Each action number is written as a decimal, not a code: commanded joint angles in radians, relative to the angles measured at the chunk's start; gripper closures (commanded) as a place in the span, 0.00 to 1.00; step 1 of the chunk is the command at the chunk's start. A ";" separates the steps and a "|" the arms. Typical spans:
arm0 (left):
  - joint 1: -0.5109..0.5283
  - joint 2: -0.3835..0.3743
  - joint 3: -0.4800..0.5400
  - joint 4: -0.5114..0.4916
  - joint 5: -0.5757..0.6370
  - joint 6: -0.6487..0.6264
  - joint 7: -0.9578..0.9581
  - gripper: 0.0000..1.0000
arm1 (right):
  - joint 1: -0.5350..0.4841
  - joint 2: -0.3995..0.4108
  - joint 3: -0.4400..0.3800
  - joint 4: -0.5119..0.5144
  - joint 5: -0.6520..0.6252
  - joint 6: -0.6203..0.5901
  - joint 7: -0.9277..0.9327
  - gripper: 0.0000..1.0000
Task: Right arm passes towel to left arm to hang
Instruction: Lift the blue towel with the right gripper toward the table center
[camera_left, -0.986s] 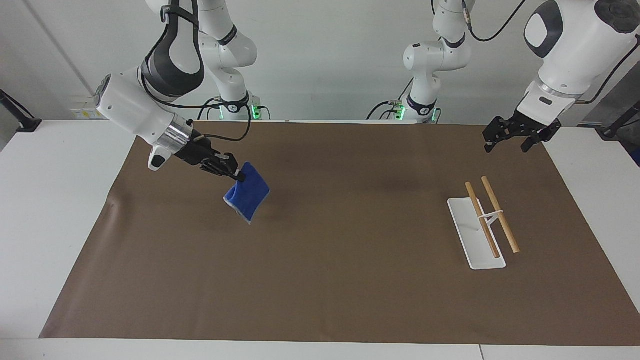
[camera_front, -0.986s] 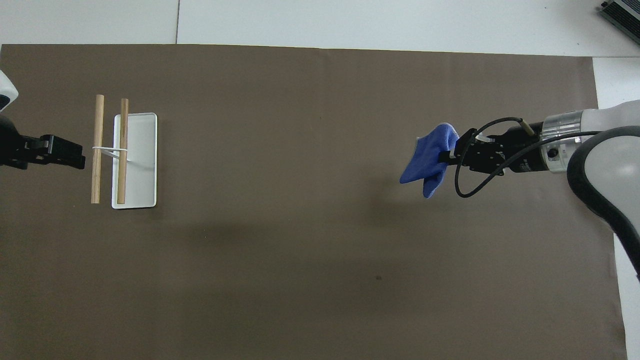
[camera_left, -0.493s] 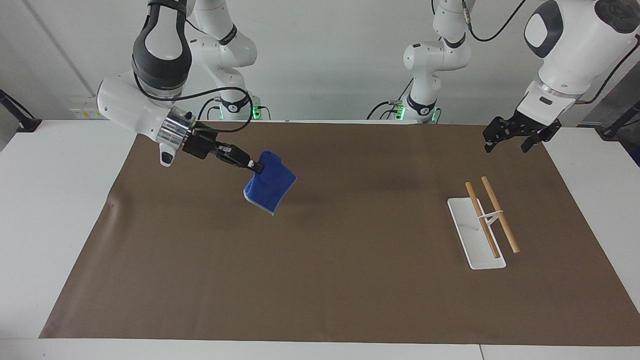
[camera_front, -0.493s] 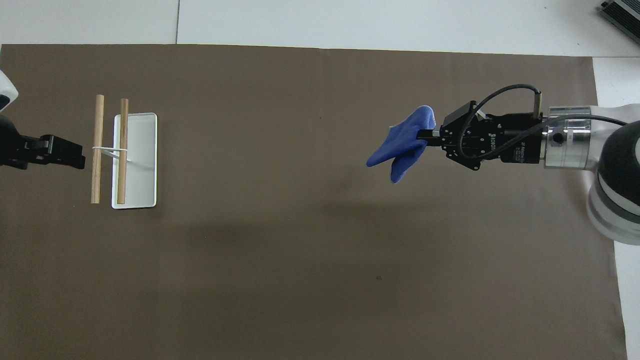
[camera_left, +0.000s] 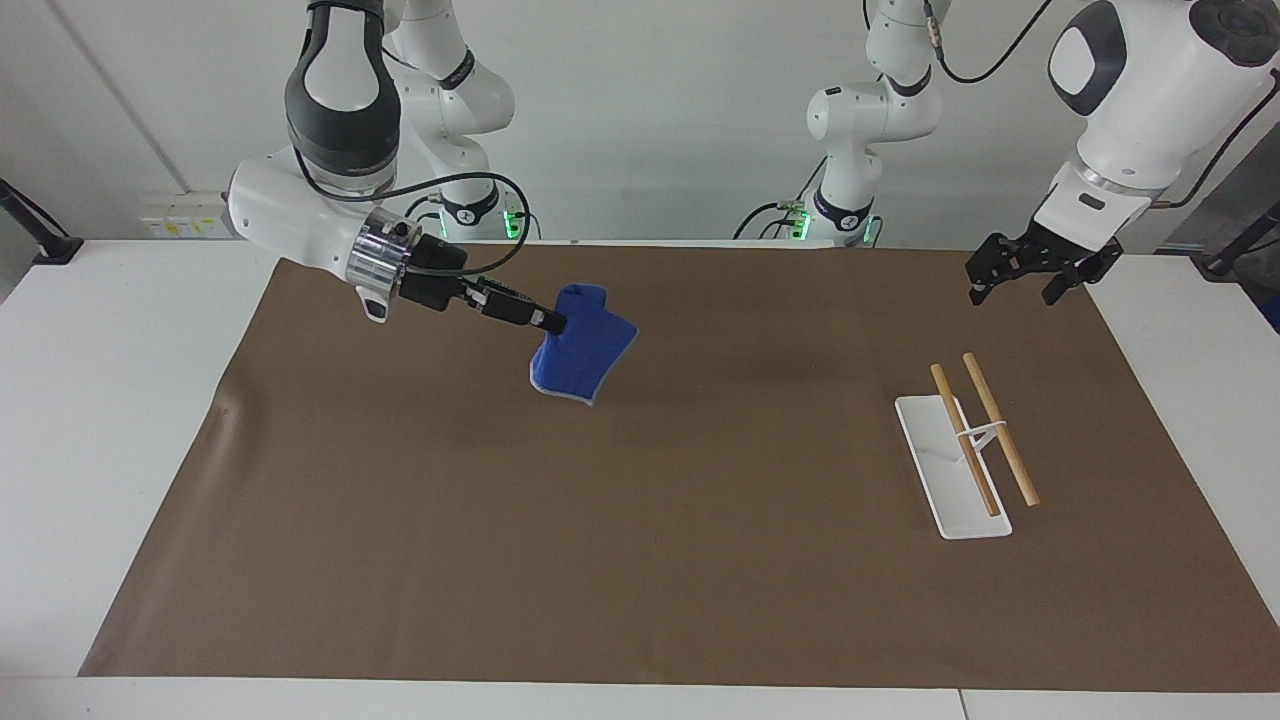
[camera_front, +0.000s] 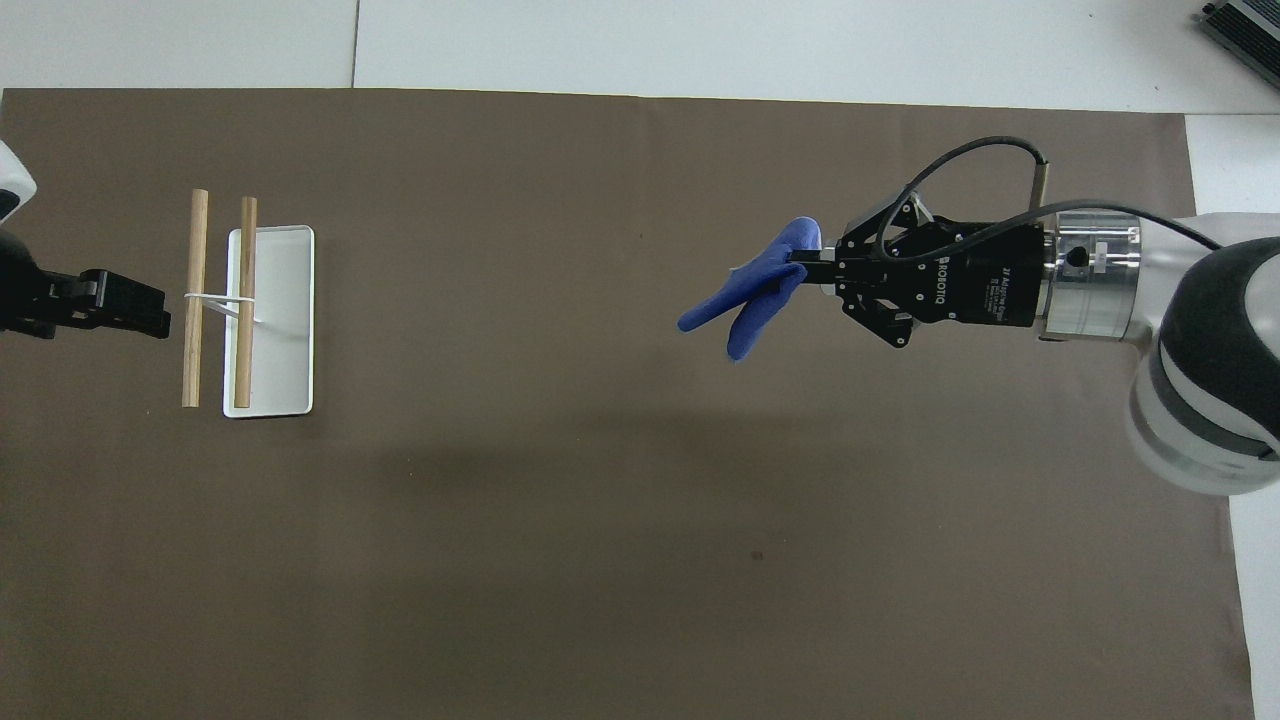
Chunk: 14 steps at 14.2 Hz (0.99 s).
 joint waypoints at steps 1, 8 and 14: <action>-0.001 -0.022 0.000 -0.021 0.021 -0.007 -0.011 0.00 | 0.028 -0.028 0.008 -0.041 0.031 0.065 0.018 1.00; -0.003 -0.040 -0.004 -0.041 0.007 -0.010 -0.019 0.00 | 0.040 -0.028 0.008 -0.042 0.031 0.080 0.018 1.00; -0.079 -0.097 -0.039 -0.187 -0.349 0.203 -0.674 0.00 | 0.097 -0.030 0.015 -0.056 0.074 0.138 0.111 1.00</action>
